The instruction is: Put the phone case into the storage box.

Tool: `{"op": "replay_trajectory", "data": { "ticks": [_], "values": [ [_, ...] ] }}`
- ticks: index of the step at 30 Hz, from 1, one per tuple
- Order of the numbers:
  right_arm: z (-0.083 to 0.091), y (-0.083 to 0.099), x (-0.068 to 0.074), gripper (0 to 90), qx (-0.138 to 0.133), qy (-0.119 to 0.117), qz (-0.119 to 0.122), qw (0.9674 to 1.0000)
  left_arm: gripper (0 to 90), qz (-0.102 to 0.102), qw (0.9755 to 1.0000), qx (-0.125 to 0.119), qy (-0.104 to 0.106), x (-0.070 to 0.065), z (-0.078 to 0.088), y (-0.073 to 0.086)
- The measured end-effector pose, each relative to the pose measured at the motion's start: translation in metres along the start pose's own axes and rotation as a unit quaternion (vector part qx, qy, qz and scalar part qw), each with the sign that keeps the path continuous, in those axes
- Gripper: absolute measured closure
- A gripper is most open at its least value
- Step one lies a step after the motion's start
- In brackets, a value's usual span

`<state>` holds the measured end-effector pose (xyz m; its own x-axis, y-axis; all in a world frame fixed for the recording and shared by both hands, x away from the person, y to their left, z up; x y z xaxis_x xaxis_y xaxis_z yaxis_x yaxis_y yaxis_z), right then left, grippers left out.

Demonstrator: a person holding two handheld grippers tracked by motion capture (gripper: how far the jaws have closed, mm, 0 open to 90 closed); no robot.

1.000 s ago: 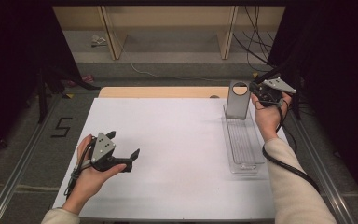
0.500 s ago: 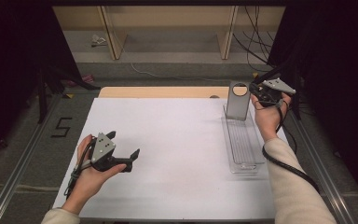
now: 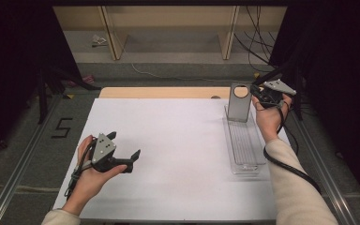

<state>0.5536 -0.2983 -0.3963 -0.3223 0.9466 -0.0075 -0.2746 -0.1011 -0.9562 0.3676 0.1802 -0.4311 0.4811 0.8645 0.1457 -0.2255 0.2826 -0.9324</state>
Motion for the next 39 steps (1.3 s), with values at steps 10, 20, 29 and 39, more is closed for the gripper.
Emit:
{"op": "replay_trajectory", "data": {
  "ticks": [10, 20, 29, 39],
  "values": [
    [-0.0016, 0.0021, -0.0008, 84.8, 0.004, 0.000, 0.000, 1.0000, 0.0, 0.000, 1.0000, 0.000, 0.000, 0.0003, 0.0001, -0.0001],
    [-0.0027, 0.0035, -0.0008, 84.8, 0.009, -0.005, -0.002, 0.9999, 0.0, 0.000, 1.0000, 0.000, 0.000, 0.0003, 0.0000, 0.0001],
    [-0.0038, 0.0043, -0.0003, 84.8, 0.010, -0.007, -0.001, 0.9999, 0.0, 0.000, 1.0000, 0.000, -0.001, 0.0004, 0.0000, 0.0001],
    [-0.0063, 0.0075, -0.0002, 84.6, 0.013, -0.009, 0.004, 0.9999, 0.0, 0.000, 1.0000, 0.000, -0.001, 0.0006, 0.0003, -0.0001]
  ]
}}
Point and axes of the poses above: each handheld gripper's, and its own axes: z roughly backward along the jaws, y roughly out of its underside, x roughly to its left, the point moved 3 cm from there along -z, roughly forward along the jaws, and after that the axes turned 5 degrees about -y, right-handed, at the moved point
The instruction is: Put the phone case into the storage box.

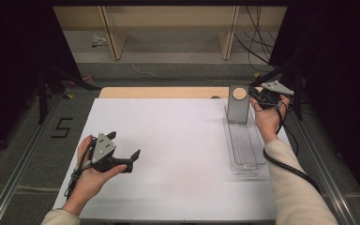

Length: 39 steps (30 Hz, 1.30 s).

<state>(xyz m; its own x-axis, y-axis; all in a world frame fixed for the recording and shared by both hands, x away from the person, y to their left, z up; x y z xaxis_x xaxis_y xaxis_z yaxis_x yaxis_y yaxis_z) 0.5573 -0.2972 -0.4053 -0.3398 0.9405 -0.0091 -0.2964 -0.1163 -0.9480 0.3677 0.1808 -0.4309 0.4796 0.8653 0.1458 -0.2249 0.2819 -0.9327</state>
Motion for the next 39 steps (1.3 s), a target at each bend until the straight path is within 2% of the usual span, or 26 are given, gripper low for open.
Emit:
{"op": "replay_trajectory", "data": {
  "ticks": [19, 39],
  "values": [
    [-0.0018, 0.0013, 0.0006, 83.7, -0.001, -0.003, -0.001, 1.0000, 0.0, 0.000, 1.0000, 0.000, 0.000, -0.0001, 0.0001, -0.0002],
    [-0.0090, 0.0061, -0.0009, 74.7, 0.006, 0.003, -0.002, 1.0000, 0.0, -0.001, 1.0000, 0.001, -0.001, 0.0001, 0.0000, 0.0002]
  ]
}}
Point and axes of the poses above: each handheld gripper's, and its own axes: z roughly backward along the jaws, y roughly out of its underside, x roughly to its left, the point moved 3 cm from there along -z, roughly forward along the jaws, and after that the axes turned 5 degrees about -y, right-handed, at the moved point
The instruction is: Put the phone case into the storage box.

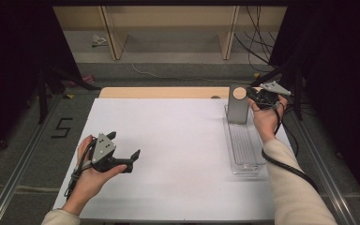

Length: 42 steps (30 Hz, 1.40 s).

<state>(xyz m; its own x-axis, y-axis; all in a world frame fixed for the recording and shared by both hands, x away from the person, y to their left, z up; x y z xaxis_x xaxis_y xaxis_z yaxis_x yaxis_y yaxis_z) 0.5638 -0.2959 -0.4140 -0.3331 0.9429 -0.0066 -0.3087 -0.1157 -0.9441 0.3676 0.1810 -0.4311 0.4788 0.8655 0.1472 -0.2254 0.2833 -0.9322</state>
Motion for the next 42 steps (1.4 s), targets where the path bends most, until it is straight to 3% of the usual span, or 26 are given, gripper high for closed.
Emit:
{"op": "replay_trajectory", "data": {
  "ticks": [27, 42],
  "values": [
    [-0.0036, 0.0009, 0.0005, 52.6, 0.010, -0.010, -0.009, 0.9999, 0.0, 0.000, 1.0000, 0.000, 0.001, -0.0006, -0.0005, 0.0002],
    [-0.0051, -0.0007, 0.0011, 31.6, 0.006, -0.012, -0.006, 0.9999, 0.0, 0.000, 1.0000, 0.000, 0.001, -0.0004, -0.0005, 0.0002]
  ]
}}
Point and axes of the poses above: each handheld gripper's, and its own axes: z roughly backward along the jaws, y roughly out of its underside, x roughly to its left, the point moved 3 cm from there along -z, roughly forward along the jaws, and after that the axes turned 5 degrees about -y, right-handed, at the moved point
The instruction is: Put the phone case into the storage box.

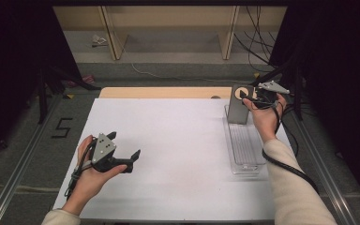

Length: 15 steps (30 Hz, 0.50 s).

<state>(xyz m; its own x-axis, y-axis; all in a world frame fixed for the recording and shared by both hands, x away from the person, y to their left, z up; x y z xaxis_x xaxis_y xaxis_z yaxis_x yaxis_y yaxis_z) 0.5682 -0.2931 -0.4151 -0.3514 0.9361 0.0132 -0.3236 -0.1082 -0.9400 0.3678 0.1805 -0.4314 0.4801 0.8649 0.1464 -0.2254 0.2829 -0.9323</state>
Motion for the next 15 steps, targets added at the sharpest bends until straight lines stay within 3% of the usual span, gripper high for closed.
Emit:
{"op": "replay_trajectory", "data": {
  "ticks": [15],
  "values": [
    [0.0059, -0.0027, 0.0019, 22.0, 0.001, -0.006, -0.002, 1.0000, 0.0, 0.001, 1.0000, 0.000, -0.002, 0.0011, 0.0010, -0.0004]
  ]
}}
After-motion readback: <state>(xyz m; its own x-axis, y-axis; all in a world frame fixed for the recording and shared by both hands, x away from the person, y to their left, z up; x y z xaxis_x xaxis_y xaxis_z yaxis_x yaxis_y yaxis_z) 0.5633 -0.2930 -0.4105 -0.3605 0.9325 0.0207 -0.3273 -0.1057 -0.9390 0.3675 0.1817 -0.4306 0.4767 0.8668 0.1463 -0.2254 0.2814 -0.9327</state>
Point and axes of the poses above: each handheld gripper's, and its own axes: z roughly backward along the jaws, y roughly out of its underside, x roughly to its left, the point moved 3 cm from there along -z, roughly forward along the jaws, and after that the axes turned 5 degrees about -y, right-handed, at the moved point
